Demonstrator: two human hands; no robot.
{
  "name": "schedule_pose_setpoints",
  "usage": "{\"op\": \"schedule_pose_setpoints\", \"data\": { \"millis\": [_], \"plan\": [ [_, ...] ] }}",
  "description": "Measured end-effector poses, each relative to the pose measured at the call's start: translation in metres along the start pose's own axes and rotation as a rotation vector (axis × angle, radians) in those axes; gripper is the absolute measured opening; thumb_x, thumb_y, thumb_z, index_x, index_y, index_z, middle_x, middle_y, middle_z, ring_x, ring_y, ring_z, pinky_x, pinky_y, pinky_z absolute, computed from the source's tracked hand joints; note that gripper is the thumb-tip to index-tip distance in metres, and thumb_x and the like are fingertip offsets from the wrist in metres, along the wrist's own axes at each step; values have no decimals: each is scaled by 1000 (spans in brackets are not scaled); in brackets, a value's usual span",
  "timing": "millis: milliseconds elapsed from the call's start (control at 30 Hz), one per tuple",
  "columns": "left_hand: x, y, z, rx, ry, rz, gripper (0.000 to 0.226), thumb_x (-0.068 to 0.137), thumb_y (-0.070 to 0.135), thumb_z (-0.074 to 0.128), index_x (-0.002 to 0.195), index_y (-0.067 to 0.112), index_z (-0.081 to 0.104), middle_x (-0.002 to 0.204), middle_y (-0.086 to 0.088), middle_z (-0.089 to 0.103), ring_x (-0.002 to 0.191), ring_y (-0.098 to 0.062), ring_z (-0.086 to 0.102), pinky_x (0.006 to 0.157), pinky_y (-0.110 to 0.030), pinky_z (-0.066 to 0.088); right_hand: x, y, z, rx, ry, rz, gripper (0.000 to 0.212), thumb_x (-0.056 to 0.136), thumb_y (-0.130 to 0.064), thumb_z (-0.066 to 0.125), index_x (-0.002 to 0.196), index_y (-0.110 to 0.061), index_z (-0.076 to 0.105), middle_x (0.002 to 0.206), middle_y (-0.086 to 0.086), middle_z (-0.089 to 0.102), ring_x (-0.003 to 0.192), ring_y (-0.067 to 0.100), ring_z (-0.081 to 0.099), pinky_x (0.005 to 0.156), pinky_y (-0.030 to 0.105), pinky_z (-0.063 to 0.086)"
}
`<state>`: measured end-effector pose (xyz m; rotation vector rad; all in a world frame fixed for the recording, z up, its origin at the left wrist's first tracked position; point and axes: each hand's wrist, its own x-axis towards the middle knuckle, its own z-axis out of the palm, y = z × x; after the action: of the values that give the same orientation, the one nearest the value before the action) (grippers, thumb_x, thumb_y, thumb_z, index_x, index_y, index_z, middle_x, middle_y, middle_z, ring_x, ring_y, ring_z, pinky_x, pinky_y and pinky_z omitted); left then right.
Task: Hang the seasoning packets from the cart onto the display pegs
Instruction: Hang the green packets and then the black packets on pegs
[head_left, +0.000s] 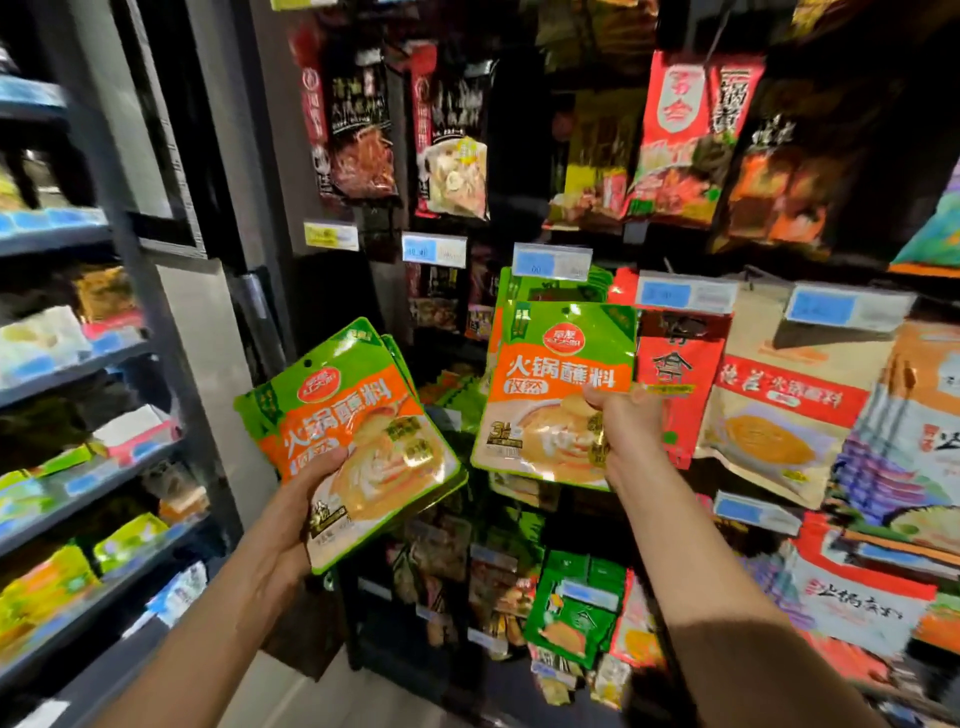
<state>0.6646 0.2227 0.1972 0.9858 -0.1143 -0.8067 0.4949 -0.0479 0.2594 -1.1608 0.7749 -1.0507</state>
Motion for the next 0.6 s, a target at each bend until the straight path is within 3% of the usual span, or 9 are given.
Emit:
{"op": "schedule_pose_setpoints", "data": {
  "millis": [133,233,400,533,600],
  "plan": [
    [30,9,0,-19,-17,2,38,84,23,71,120,12,69,109,-18,76,79,-31,77,74,-51,63,27,7,27,65,-32,106,16,85,-1,76,94,-14,74,93,6,80,97,32,74,95,58,57],
    [48,16,7,-12,-57,7,45,79,22,74,122,11,69,113,-20,74,81,-33,77,80,-55,60,45,5,38,61,-49,95,19,87,-4,75,102,-15,74,98,4,80,100,31,73,99,56,55],
    [66,25,23,-25,-117,1,36,77,21,73,112,10,70,102,-20,77,74,-33,76,65,-50,64,58,5,52,39,-18,94,20,88,-1,74,105,-12,72,105,7,77,107,32,70,105,57,50],
    [77,28,25,-3,-121,5,43,77,22,73,118,10,69,107,-20,76,78,-33,77,72,-53,63,58,7,60,9,10,68,20,91,2,71,107,-9,71,101,5,76,104,28,70,100,46,52],
    [87,35,27,30,-126,-10,50,75,25,78,121,8,68,110,-20,75,87,-34,76,79,-53,62,58,8,63,14,31,66,20,90,3,71,107,-9,71,102,6,75,105,29,69,101,46,52]
  ]
}}
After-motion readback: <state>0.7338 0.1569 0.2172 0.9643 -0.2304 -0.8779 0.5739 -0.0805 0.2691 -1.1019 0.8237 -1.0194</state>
